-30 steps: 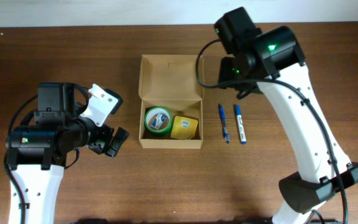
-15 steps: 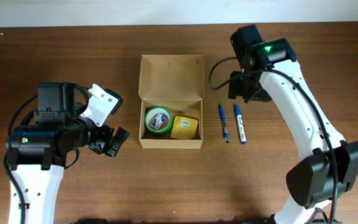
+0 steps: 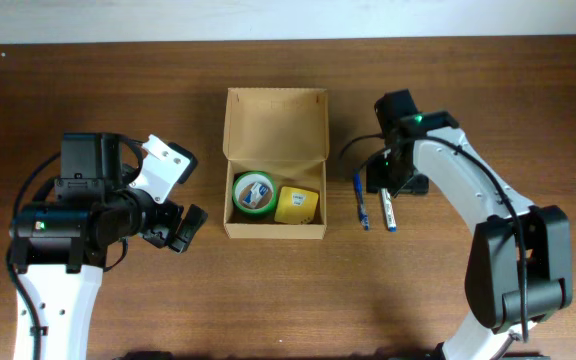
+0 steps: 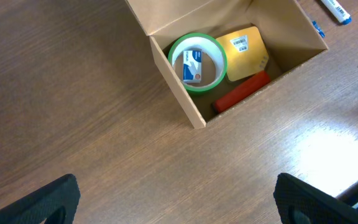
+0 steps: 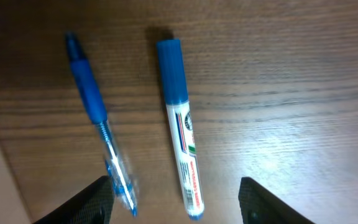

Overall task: Pack container
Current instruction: 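Move the right gripper to the blue marker and grasp it, then lift the blue marker and carry it into the box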

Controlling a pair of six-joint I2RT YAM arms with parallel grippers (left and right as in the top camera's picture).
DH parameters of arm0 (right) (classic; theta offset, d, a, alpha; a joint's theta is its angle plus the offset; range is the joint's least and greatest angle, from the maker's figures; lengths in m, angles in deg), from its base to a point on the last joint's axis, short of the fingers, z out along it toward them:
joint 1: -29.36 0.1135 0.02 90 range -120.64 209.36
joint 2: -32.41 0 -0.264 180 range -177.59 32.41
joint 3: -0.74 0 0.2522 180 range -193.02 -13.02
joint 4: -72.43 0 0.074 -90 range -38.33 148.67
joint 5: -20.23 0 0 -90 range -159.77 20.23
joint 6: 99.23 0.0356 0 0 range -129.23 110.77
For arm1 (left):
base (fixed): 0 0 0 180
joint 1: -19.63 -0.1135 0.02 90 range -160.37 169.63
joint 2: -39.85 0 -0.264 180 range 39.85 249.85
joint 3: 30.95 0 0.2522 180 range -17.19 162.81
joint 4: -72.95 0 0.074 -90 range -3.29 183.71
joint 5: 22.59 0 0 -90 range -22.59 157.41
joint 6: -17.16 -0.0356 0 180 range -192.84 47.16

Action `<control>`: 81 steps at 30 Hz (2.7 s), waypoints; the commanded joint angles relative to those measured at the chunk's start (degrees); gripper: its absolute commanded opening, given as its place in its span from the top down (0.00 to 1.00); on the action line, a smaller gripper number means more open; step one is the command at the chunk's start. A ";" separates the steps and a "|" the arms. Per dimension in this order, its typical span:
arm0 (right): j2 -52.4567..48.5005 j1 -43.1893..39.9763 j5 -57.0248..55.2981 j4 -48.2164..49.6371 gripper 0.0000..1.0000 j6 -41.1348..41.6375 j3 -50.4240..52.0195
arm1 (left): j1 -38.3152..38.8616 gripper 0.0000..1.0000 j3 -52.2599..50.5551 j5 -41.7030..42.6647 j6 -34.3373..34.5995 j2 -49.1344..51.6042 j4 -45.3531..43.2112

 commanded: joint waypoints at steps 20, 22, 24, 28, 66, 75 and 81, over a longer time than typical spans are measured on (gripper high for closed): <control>-0.11 -0.26 0.74 16.26 0.39 -0.98 10.97 | -0.35 0.00 0.02 -0.15 0.70 0.17 -0.11; -0.11 -0.26 0.74 17.14 0.40 -0.98 11.50 | -0.35 0.00 0.02 -0.15 0.70 0.17 -0.11; -0.11 -0.26 0.70 17.81 0.42 -1.01 12.13 | -0.35 0.00 0.02 -0.15 0.70 0.17 -0.11; -0.11 -0.26 0.70 18.99 0.44 -0.98 13.31 | -0.35 0.00 0.02 -0.15 0.70 0.17 -0.11; -0.98 -0.09 3.56 0.02 0.96 -0.44 -4.87 | -0.35 0.00 0.02 -0.15 0.70 0.17 -0.11; -0.87 3.69 5.62 -15.37 0.96 -4.02 -29.24 | -0.35 0.00 0.02 -0.15 0.70 0.17 -0.11; -0.83 11.63 7.85 -15.61 0.96 -12.46 -37.05 | -0.35 0.00 0.02 -0.15 0.70 0.17 -0.11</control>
